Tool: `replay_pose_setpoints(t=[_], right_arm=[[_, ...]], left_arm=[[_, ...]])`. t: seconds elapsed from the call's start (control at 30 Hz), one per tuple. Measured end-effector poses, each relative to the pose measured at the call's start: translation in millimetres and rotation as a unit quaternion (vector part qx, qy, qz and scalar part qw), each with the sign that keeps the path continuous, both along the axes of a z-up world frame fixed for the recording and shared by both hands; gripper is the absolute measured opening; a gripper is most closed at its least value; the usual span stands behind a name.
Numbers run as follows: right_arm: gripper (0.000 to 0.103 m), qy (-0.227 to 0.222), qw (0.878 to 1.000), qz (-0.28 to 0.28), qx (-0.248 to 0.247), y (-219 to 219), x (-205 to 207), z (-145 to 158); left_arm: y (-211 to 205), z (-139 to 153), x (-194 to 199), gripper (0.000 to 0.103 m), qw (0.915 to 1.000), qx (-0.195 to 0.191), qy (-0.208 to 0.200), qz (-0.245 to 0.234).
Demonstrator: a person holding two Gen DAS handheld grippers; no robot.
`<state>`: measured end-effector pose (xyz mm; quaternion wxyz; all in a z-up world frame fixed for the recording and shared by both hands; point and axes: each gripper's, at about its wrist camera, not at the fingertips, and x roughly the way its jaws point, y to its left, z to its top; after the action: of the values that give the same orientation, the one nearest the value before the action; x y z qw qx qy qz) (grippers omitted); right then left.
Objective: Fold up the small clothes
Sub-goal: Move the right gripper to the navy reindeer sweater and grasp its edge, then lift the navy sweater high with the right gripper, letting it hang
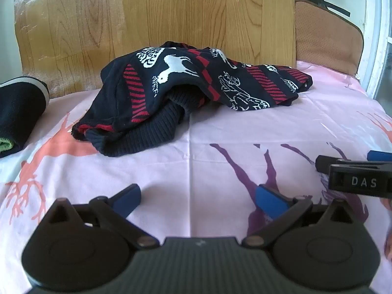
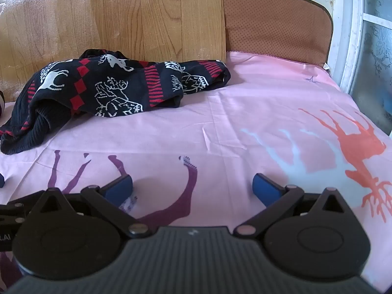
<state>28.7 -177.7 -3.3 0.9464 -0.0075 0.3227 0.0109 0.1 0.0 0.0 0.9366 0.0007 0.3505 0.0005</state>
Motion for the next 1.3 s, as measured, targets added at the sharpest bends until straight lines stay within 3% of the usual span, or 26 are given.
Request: replay_pose_setpoints(t=[0.17,0.37,0.47,0.57,0.63,0.67,0.73,0.8,0.87,0.93,0.97,1.0,1.1,1.2,1.3], right_arm=[[0.103,0.001,1.0,-0.001,0.0,0,0,0],[0.103,0.0,1.0,-0.001,0.002,-3,-1,-3],[0.103,0.0,1.0,0.003,0.003,-2,0,-6],[0.103,-0.013,1.0,0.01,0.014,-2,-2,-3],[0.103,-0.058,0.998,0.023,0.034,3,-11,8],[0.103,-0.095,0.994,0.033,0.029,11,-16,16],[0.103,-0.178,0.981,0.081,-0.007,40,-24,32],[0.103,-0.196,0.967,0.15,-0.054,73,-21,45],[0.103,-0.211,0.946,0.223,-0.105,110,-16,47],[0.09,-0.195,0.923,0.287,-0.168,143,-5,39],[0.071,-0.179,0.913,0.314,-0.191,155,0,34],[0.058,-0.161,0.904,0.338,-0.207,168,8,29],[0.057,-0.137,0.891,0.373,-0.22,195,25,20],[0.057,-0.136,0.869,0.39,-0.271,213,29,7],[0.055,-0.146,0.856,0.397,-0.296,210,30,3]], left_arm=[[3,4,-2,0.103,1.0,-0.001,0.001,-0.003],[14,2,-17,0.102,0.9988,0.008,-0.006,-0.048],[54,11,-43,0.1,0.9954,-0.032,-0.09,-0.002],[94,20,-63,0.103,0.9789,-0.021,-0.192,0.068],[112,22,-57,0.103,0.9756,0.01,-0.201,0.089],[122,21,-51,0.103,0.9774,0.007,-0.189,0.095],[138,19,-42,0.103,0.9792,-0.039,-0.167,0.108],[151,17,-37,0.103,0.9765,-0.085,-0.158,0.119],[161,18,-41,0.103,0.9718,-0.106,-0.168,0.127],[168,16,-40,0.103,0.97,-0.128,-0.16,0.131],[174,11,-37,0.103,0.9702,-0.134,-0.154,0.131],[176,10,-35,0.102,0.9704,-0.14,-0.148,0.13],[182,8,-35,0.099,0.9703,-0.148,-0.142,0.128],[181,7,-35,0.095,0.9718,-0.151,-0.134,0.122],[181,6,-36,0.092,0.9717,-0.153,-0.134,0.12]])
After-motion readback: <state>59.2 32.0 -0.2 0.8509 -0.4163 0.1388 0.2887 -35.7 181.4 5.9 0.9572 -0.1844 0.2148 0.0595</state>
